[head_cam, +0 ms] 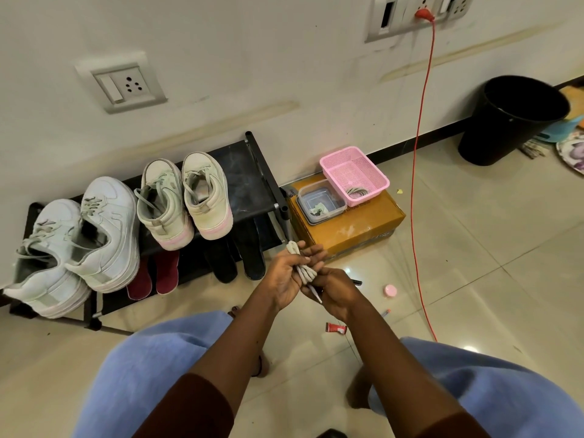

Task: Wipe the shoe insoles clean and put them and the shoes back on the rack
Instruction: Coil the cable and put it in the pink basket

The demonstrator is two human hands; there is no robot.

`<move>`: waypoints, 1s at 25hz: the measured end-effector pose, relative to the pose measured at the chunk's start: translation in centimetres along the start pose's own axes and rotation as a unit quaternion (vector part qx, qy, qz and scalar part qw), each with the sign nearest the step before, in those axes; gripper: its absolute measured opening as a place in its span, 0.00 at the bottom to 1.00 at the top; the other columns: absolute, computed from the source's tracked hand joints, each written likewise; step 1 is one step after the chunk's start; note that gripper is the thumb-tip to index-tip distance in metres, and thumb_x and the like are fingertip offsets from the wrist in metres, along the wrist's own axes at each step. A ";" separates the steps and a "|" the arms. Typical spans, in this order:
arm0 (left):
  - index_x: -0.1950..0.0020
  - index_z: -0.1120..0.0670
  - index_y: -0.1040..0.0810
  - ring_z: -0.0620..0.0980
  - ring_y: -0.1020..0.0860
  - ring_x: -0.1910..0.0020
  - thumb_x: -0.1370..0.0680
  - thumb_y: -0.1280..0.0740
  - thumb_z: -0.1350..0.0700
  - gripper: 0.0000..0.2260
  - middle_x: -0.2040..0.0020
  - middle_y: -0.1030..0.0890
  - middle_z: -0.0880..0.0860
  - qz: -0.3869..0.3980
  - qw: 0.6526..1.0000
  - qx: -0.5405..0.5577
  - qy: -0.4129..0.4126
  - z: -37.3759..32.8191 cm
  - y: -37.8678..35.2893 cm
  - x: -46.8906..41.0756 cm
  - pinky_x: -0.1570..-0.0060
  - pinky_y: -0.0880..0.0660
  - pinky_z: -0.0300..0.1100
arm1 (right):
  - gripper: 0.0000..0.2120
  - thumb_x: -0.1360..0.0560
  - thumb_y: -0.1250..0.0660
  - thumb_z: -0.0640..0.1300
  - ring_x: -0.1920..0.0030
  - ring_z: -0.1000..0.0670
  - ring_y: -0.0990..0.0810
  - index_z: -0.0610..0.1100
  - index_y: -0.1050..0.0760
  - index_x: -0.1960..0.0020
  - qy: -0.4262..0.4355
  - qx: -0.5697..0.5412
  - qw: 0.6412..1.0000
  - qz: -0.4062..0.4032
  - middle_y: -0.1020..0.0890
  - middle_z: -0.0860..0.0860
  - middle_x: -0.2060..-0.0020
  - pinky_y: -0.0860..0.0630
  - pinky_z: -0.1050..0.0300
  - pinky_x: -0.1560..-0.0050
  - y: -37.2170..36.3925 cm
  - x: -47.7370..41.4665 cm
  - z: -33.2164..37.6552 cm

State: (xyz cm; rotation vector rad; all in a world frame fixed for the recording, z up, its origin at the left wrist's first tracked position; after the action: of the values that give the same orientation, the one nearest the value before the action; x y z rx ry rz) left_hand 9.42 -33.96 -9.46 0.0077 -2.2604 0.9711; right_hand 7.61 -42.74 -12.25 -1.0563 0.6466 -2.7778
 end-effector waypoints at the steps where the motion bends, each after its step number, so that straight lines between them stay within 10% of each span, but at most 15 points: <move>1: 0.42 0.60 0.32 0.55 0.17 0.54 0.21 0.47 0.71 0.13 0.53 0.17 0.60 -0.010 1.000 -0.001 -0.019 0.0 0.0 -0.1 0.49 0.22 0.49 | 0.13 0.24 0.45 0.26 0.60 0.48 0.22 0.37 0.24 0.53 -0.016 -0.006 1.000 -0.005 0.20 0.42 0.59 0.21 0.61 0.63 -0.2 0.0 0.0; 10: 0.33 0.58 0.36 0.57 0.23 0.47 0.18 0.45 0.52 0.16 0.46 0.22 0.59 -0.067 0.957 -0.279 -0.041 0.2 1.3 -1.2 0.44 0.26 0.55 | 0.09 0.27 0.37 0.30 0.68 0.47 0.20 0.37 0.22 0.50 0.012 0.321 0.947 -0.023 0.19 0.40 0.61 0.20 0.56 0.60 0.2 0.4 3.7; 15: 0.40 0.59 0.32 0.50 0.25 0.58 0.20 0.42 0.53 0.12 0.54 0.24 0.55 -0.025 0.982 -0.190 -0.008 0.8 0.8 -0.6 0.59 0.27 0.43 | 0.08 0.26 0.35 0.34 0.63 0.45 0.17 0.35 0.21 0.49 0.129 0.456 0.879 -0.056 0.17 0.38 0.57 0.18 0.55 0.57 -0.9 0.6 4.3; 19: 0.44 0.57 0.30 0.51 0.21 0.59 0.19 0.44 0.46 0.15 0.53 0.19 0.57 -0.024 0.999 -0.038 -0.002 0.3 0.5 -0.8 0.63 0.26 0.43 | 0.09 0.26 0.34 0.35 0.62 0.54 0.21 0.39 0.22 0.47 0.179 0.387 0.892 -0.148 0.18 0.45 0.56 0.24 0.69 0.65 -0.7 1.7 3.7; 25: 0.35 0.59 0.32 0.56 0.29 0.33 0.20 0.51 0.39 0.27 0.36 0.25 0.59 -0.038 0.999 0.014 -0.026 0.7 0.0 -1.6 0.31 0.35 0.50 | 0.14 0.27 0.31 0.45 0.59 0.52 0.22 0.41 0.22 0.43 0.179 0.386 0.893 -0.148 0.16 0.44 0.55 0.29 0.66 0.61 -0.9 1.1 3.2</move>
State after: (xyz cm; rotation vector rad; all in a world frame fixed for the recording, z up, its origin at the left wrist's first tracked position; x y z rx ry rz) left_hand 10.28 -34.81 -10.77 0.1309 -2.2753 0.9735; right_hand 8.86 -43.35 -9.09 -0.4949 -0.6420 -3.0232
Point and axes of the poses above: each hand's wrist, its own x-axis away from the middle knuckle, its own y-axis out of the back of the hand, z = x × y, the point moved 5 cm from there along -x, towards the middle knuckle
